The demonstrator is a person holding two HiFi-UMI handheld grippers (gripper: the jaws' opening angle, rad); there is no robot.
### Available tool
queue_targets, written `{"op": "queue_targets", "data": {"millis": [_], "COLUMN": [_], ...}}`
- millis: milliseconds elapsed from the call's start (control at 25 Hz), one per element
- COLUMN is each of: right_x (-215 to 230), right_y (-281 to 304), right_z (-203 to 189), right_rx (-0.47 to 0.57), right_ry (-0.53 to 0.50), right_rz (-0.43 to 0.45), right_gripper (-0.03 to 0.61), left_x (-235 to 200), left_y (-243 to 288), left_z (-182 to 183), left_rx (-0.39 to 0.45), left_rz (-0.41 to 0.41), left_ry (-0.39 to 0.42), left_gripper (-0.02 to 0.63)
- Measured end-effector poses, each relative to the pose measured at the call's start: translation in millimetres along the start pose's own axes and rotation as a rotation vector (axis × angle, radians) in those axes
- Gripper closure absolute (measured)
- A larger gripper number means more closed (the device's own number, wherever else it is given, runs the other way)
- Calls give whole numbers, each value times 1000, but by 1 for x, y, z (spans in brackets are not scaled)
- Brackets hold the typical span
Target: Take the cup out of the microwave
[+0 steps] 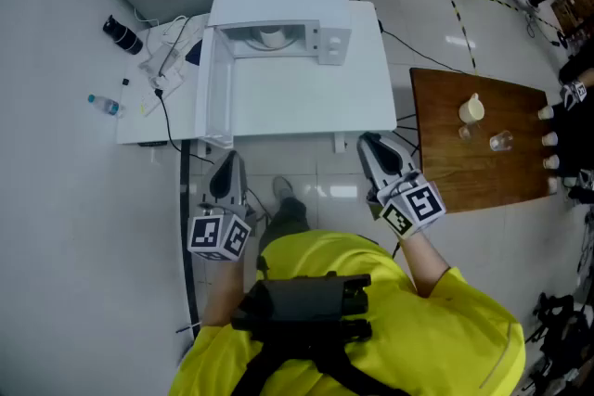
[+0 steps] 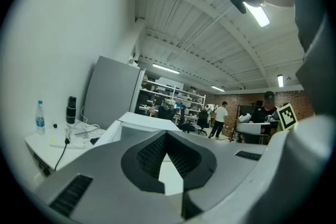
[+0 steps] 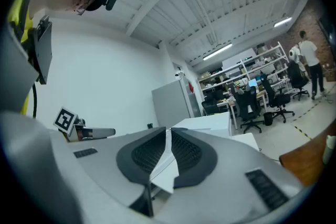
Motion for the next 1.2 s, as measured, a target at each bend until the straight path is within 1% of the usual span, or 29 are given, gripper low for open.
{"op": "queue_targets", "data": {"millis": [40,80,200,240,320,360,400,480,520,560,640,680,840,920,960,1080,1200], "right_x": [-4,-7,-12,-11,-5,-1,4,17,25,34,54,65,108,123,129,147,167], "right_y": [28,55,129,149,186,202,217,248,266,285,325,346,424,457,469,496,515], "right_z": [2,3,0,-2,-8,-13,-21,-44,-57,-69,-95,-108,-147,-164,-174,-193,-202], "right_rx": [-7,-15,-51,-58,-73,-85,-102,-144,-169,-193,-234,-249,-273,-277,-290,-312,-308], "right_ry": [-18,-35,-68,-77,-88,-87,-82,-64,-56,-53,-66,-69,-94,-109,-112,-117,-118], "right_rz": [7,11,-13,-32,-66,-78,-86,-90,-89,-91,-107,-118,-183,-199,-202,-218,-263], "right_gripper": [528,471,356,329,305,278,250,247,201,169,156,93,91,89,24,18,18], "left_x": [-17,-34,-80,-93,-112,-118,-123,-131,-134,-137,-141,-143,-150,-151,-151,-149,-148], "left_y": [9,17,40,48,67,76,84,100,108,117,132,138,164,178,185,204,217], "left_z": [9,16,31,32,34,34,33,29,27,26,23,21,8,0,-4,-13,-15], "left_rx": [5,9,-2,-9,-22,-30,-39,-57,-64,-70,-87,-99,-138,-168,-184,-204,-222], "left_rz": [-4,-8,-15,-20,-35,-43,-51,-72,-82,-91,-102,-103,-103,-106,-108,-123,-144], "left_ry": [10,18,16,9,-1,-6,-14,-29,-33,-33,-29,-28,-45,-61,-72,-89,-81], "left_gripper": [620,620,620,620,620,620,620,620,620,620,620,620,620,620,620,620,620]}}
Point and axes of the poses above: the fingertips, and each gripper's own axes: y forward along the fingers, x to its right, z out of its top, the point moved 9 cm from there along -y, backward along the fingers
